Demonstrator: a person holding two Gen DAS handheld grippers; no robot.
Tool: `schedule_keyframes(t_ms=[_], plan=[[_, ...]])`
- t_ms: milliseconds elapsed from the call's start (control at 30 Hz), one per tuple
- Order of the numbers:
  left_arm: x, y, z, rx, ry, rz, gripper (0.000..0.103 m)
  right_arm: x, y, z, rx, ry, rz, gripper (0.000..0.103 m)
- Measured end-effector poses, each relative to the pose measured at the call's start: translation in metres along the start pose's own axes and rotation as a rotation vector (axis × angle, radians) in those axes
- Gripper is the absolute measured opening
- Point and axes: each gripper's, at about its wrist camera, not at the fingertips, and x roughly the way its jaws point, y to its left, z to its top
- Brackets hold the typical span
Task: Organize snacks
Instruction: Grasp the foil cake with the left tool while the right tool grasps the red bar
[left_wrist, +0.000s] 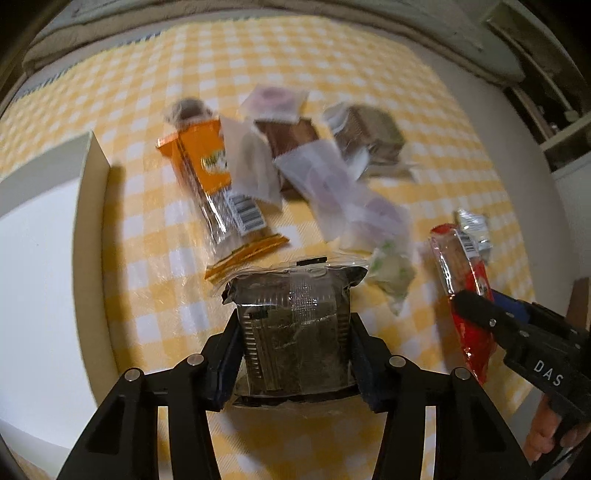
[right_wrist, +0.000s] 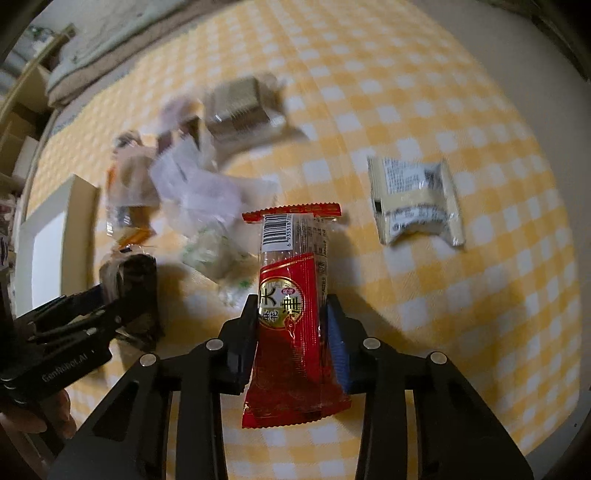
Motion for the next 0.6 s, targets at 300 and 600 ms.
schedule_keyframes(t_ms=[300, 600], plan=[[-0.057, 0.0, -0.011, 0.048, -0.16, -0.01, 0.051, -0.048, 0.007, -0.009, -0.012, -0.156, 0.048, 0.035], [-0.118, 0.011, -0.032, 0.065, -0.333, -0.015, 0.051, -0.087, 0.033, -0.009, -0.053, -0.339, 0.064, 0.035]])
